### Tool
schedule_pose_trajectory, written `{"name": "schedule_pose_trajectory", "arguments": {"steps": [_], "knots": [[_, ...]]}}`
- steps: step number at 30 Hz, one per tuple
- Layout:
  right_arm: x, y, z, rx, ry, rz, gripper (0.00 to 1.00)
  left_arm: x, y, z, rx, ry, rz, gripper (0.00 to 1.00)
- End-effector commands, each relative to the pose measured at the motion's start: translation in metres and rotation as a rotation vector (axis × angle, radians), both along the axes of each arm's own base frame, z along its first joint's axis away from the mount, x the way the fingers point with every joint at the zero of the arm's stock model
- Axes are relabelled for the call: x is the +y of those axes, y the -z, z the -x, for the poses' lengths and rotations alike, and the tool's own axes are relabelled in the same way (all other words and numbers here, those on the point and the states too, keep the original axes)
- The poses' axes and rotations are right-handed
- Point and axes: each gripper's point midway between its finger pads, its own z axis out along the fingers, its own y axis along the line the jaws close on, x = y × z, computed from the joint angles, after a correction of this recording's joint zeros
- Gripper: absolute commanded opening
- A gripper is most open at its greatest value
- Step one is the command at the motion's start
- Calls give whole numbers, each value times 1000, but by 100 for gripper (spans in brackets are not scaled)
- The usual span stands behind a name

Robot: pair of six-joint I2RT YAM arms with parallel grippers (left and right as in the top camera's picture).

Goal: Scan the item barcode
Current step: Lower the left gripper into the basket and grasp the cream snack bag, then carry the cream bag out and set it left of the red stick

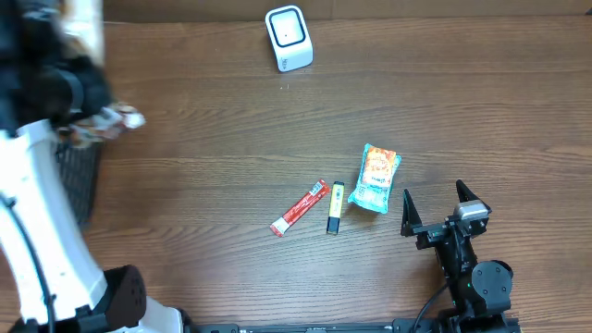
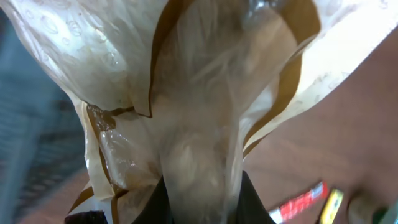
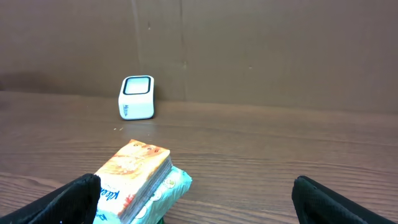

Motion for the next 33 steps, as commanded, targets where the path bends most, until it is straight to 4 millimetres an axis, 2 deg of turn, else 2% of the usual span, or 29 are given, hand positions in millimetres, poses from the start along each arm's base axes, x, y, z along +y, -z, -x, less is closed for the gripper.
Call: {"name": "schedule_pose_trajectory", "arguments": {"steps": [1,8,12,17,18,19,21,22,25,28,31,33], "knots": [[-3,2,-1,-5,16,4,100,-25,37,-3,120,79,-42,4],[-3,2,-1,-5,16,4,100,-77,135,4,341,167,-85,4],[-3,2,-1,-5,16,4,100,-92,192,18,426,196,-152,4],[-3,2,-1,-5,16,4,100,-108,245,37,479,258,-195,4],[-3,2,-1,-5,16,4,100,-110,255,41,488,270,-200,8],[-3,2,-1,-5,16,4,100,-111,261,44,493,276,-203,17],[-3,2,-1,-5,16,4,100,-113,271,49,505,285,-198,66],[-3,2,-1,-5,16,4,100,-114,273,50,506,293,-189,82],[-3,2,-1,-5,16,4,100,-116,266,43,489,324,-186,84],[-3,2,-1,-5,16,4,100,-118,244,29,447,325,-175,84],[-3,2,-1,-5,16,4,100,-137,220,17,392,349,-89,79],[-3,2,-1,-5,16,4,100,-155,211,14,369,383,-9,77]]}}
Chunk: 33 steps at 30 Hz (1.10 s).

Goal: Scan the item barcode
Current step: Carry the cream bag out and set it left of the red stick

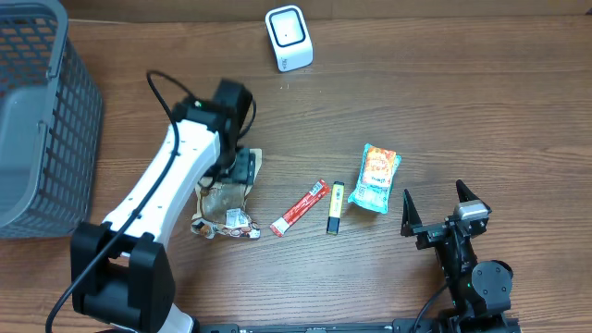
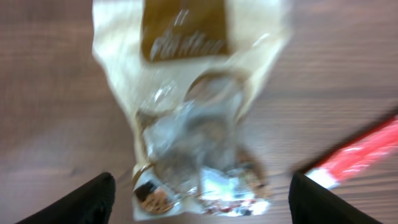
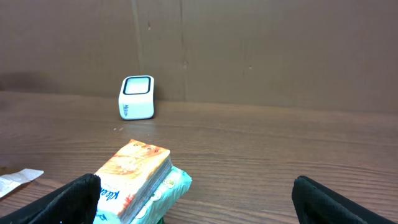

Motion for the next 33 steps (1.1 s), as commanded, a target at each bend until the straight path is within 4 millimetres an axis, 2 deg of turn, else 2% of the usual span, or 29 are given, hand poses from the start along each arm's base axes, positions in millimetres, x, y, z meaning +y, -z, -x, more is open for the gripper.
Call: {"name": "schedule_pose_trajectory", "arguments": {"steps": [1,4,5,6,8,9,14,17,25,33], "knots": [[-3,1,-1,-6,17,4,100,-32,-20,-9,-32,50,158,76],[-3,1,-1,-6,16,4,100,-51,-18,-8,-38,139,184,71],[-3,1,-1,-6,16,4,100,-58,-16,-7,-43,165,188,59],[-3,1,-1,-6,16,4,100,-66,-13,-5,-46,187,192,40],[-3,1,-1,-6,16,4,100,-84,-6,-1,-53,230,222,13],[-3,1,-1,-6,16,4,100,-94,-2,1,-52,249,248,4],[-3,1,-1,-6,16,4,100,-150,20,27,-13,358,454,4],[-3,1,-1,-6,16,4,100,-171,36,38,-18,390,498,4],[-3,1,-1,-6,17,4,100,-186,56,39,-37,349,503,4],[-3,1,-1,-6,17,4,100,-187,96,45,44,320,452,4]]}}
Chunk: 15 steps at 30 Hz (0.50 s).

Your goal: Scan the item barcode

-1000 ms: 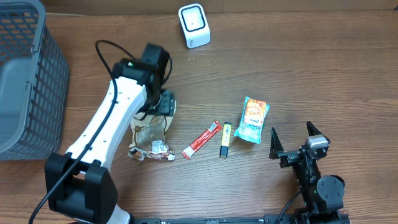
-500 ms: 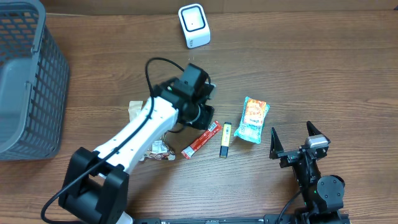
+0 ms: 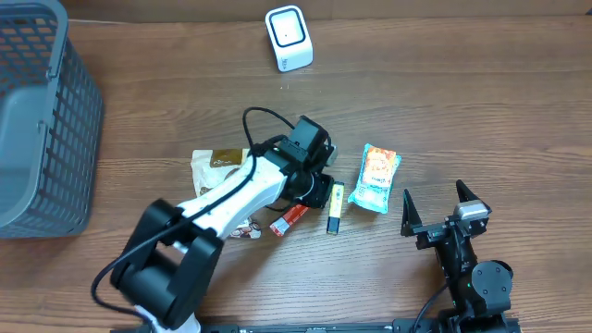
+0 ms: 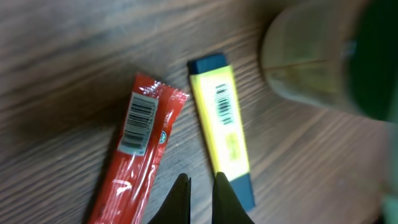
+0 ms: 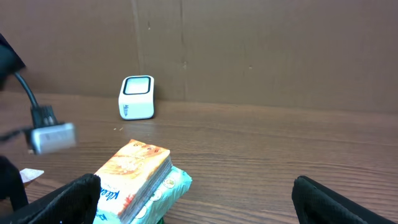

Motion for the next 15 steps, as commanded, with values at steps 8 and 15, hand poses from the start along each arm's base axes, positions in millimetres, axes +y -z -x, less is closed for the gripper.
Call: {"name": "schedule_pose_trajectory", "arguments": {"steps": [8,15], "knots": [[-3,2,-1,-5,16,4,100,12,25,1,63,-116,-83,4],[-3,2,-1,-5,16,4,100,23,28,-2,68,-161,-122,5]]}}
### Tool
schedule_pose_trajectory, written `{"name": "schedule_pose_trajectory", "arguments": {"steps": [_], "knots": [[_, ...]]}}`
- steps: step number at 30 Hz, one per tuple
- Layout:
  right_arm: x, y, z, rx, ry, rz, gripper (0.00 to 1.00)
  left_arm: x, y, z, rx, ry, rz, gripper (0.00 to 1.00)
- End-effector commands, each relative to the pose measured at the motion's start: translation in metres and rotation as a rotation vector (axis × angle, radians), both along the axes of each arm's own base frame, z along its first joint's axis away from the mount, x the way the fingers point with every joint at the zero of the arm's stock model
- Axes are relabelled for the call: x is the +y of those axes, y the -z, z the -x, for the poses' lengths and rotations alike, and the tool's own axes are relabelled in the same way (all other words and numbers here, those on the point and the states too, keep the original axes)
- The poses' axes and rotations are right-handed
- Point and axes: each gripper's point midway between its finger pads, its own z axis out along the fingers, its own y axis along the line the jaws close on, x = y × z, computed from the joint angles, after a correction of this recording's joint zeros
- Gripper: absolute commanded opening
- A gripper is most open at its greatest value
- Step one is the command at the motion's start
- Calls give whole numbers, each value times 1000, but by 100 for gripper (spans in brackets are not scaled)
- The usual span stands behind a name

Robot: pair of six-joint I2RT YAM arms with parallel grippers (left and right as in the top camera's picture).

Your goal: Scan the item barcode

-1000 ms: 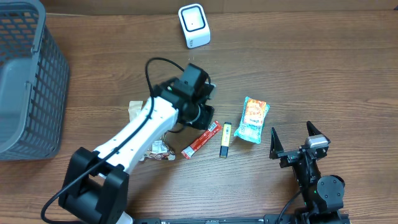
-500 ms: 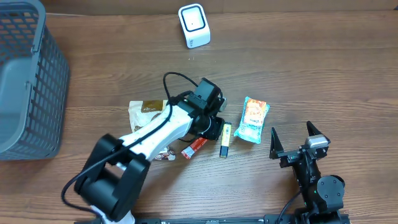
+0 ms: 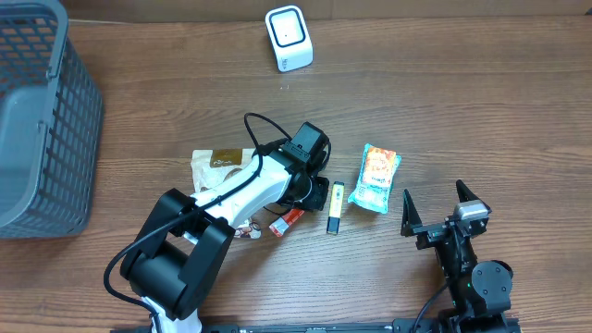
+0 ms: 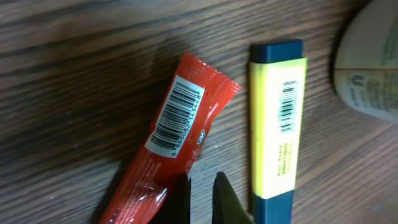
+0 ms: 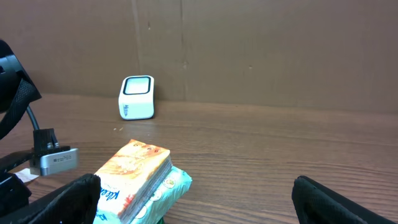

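A red sachet point(image 4: 168, 143) with a barcode lies flat on the table beside a yellow highlighter point(image 4: 277, 137), whose barcode also faces up. My left gripper point(image 4: 202, 193) hangs just above them, its tips nearly together over bare wood between the two, the left tip at the sachet's edge. Overhead, the left gripper point(image 3: 310, 190) sits over the sachet point(image 3: 289, 218) and the highlighter point(image 3: 335, 207). The white scanner point(image 3: 288, 37) stands at the far edge. My right gripper point(image 5: 196, 199) rests open near the front right.
A tissue pack point(image 3: 375, 178) lies right of the highlighter, just ahead of my right gripper. A cream and brown snack bag point(image 3: 217, 165) lies left of the left arm. A grey mesh basket point(image 3: 46, 129) fills the far left.
My left gripper has come a little lower and nearer over the sachet and highlighter, which now show larger and sharper. Nothing on the table has shifted. The right arm is still.
My left gripper first held the snack bag up near the basket at the left. Then the bag lay on the table with the gripper open above it. After that the gripper stood shut over the red sachet and highlighter, where it remains.
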Motion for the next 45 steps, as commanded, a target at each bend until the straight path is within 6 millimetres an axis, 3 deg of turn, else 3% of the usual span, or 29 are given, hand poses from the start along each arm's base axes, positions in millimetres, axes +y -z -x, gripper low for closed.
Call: {"name": "schedule_pose_trajectory", "arguments": {"steps": [1,13,30,34,38,45], "knots": [[-3,2,-1,-5,16,4,100,10,4,-4,5,-55,-32,5],[-3,2,-1,-5,15,4,100,46,8,-14,24,-124,-108,6],[-3,2,-1,-5,16,4,100,117,11,-31,41,-212,-230,4],[-3,2,-1,-5,16,4,100,117,3,-43,9,-182,-220,4],[-3,2,-1,-5,16,4,100,107,-18,-54,-1,-175,-184,4],[-3,2,-1,-5,15,4,100,38,-50,-39,86,-79,91,5]]}}
